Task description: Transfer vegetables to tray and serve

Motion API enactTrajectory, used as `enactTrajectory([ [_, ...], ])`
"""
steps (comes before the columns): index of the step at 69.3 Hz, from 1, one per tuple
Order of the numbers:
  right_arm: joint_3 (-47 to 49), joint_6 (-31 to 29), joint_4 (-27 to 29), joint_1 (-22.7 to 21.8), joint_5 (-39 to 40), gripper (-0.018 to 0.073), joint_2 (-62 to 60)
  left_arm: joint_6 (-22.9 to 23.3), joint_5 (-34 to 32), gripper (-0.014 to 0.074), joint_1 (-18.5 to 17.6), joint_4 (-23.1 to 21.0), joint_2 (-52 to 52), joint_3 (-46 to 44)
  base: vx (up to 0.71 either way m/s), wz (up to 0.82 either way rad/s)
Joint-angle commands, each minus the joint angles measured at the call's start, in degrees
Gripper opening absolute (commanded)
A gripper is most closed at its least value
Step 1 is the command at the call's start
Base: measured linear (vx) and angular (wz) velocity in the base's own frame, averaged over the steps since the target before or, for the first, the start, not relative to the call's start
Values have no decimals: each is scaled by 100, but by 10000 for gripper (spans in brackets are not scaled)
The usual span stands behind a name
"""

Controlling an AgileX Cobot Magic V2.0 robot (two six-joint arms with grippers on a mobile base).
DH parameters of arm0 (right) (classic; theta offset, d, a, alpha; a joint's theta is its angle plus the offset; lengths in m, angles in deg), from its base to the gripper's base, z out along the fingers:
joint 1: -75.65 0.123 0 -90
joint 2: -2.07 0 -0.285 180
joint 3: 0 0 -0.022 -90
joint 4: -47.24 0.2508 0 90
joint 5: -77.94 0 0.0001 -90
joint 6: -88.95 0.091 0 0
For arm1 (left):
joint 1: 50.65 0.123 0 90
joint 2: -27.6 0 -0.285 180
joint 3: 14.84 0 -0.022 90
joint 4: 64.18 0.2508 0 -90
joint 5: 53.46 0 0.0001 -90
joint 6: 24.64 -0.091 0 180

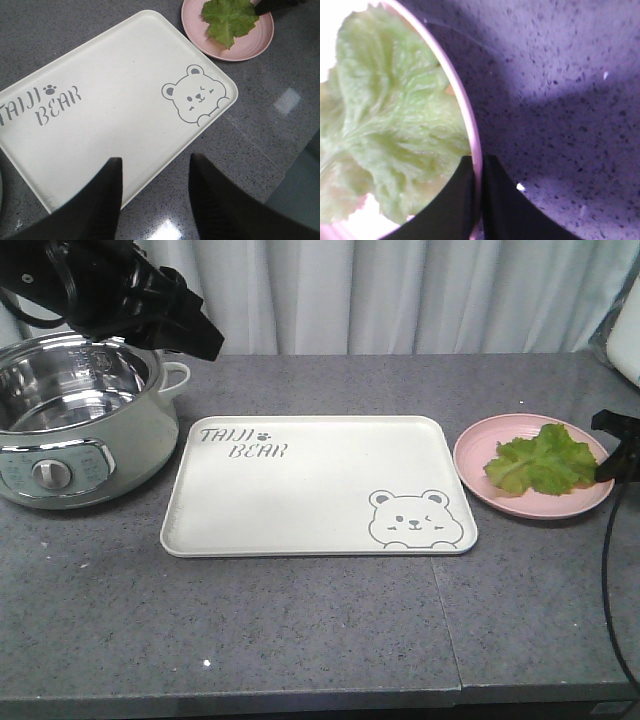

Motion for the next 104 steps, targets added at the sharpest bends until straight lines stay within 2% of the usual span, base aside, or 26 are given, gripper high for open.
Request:
enactTrajectory([
  [1,389,-126,469,-70,-5,-8,-400,56,-119,297,-16,-137,202,-115,0,0],
  [8,685,-157,637,-70,-43,-6,-543,70,-119,297,-16,-5,202,-115,0,0],
  [18,1209,-291,1324,-7,-327,-6,-651,362,-119,297,-16,420,202,-115,0,0],
  [24,1528,-339,1673,196,-641,-6,-651,445,-119,297,-16,710,202,-115,0,0],
  [30,1720,-368,1741,572,-771,-6,-651,545,-119,297,-16,1091,202,-115,0,0],
  [45,1739,-358,1511,1854,-460,-2,-525,972,-119,297,-16,1926,202,-109,0,0],
  [58,1739,-342,1208,2770,-228,-1,-93,1306,-119,297,-16,2537,202,-51,0,0],
  [66,1739,-277,869,3103,-4,6,137,1410,-125,297,-16,2667,202,247,0,0],
  [74,1739,-232,447,3233,172,25,197,1410,-262,297,-16,2676,202,753,0,0],
  [85,1739,-328,338,3248,123,111,197,1570,-649,297,-16,2670,202,1256,0,0],
  [97,1739,-305,43,3248,-16,317,192,1720,-783,297,-16,2670,202,1395,0,0],
  [104,1739,-30,-343,3199,-44,414,76,1839,-771,297,-16,2670,202,1395,0,0],
])
